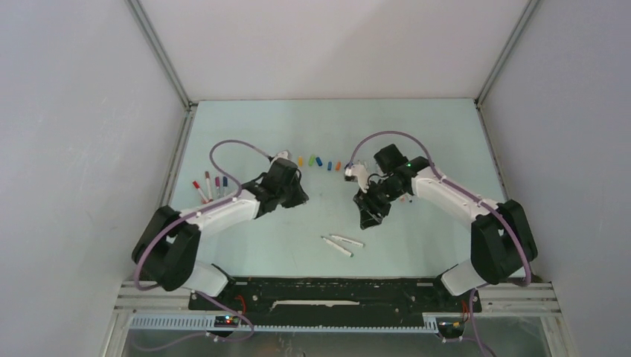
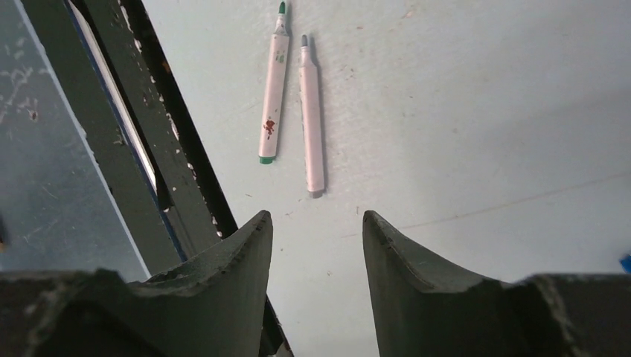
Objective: Open the pen caps
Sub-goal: Place the pen at the center of the board, then place the pen cap at the center of the board.
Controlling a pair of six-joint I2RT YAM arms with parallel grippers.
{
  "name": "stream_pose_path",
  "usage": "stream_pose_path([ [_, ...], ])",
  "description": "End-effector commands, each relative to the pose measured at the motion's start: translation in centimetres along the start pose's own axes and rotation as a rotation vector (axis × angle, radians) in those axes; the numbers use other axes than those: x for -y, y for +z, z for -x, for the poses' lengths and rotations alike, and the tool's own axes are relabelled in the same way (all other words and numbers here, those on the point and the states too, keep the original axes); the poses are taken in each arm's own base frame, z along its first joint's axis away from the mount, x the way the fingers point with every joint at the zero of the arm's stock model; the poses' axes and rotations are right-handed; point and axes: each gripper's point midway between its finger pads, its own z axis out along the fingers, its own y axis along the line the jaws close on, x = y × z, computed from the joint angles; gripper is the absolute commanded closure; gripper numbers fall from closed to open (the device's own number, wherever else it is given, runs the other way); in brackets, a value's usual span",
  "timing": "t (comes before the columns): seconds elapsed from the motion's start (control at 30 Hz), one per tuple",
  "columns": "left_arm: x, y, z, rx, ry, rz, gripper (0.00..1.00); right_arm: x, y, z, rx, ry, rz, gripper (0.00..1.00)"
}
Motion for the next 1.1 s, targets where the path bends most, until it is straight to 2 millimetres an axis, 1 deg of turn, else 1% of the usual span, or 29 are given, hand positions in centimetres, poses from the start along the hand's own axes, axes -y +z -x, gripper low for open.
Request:
stream_pose_path([
  [0.0, -2.0, 1.0, 0.6, -0.032, 0.119, 0.169, 0.96, -0.7, -3.0, 2.3, 0.139, -0.026, 0.042, 0.5],
  [0.07, -2.0, 1.3, 1.1, -0.035, 0.145, 0.197, 0.95, -0.7, -3.5, 2.5, 0.164, -0.022, 0.041, 0.49],
  [0.2, -2.2, 2.1, 1.3, -0.064, 0.185, 0.239, 0.94, -0.5, -3.9, 2.5, 0.181, -0.016, 0.039, 0.5],
  [0.3, -2.2, 2.6, 1.2, -0.088, 0.204, 0.25, 0.92, -0.5, -3.9, 2.6, 0.183, -0.018, 0.041, 0.5],
  [0.57, -3.1, 4.0, 0.3, -0.142, 0.243, 0.292, 0.86, -0.6, -4.0, 2.6, 0.189, -0.017, 0.05, 0.49],
  [0.83, -3.2, 4.3, 0.2, -0.15, 0.25, 0.297, 0.76, -0.6, -4.0, 2.5, 0.191, -0.013, 0.056, 0.49],
  [1.07, -3.0, 4.0, 0.3, -0.149, 0.251, 0.291, 0.74, -0.6, -4.2, 2.5, 0.197, -0.012, 0.061, 0.49],
])
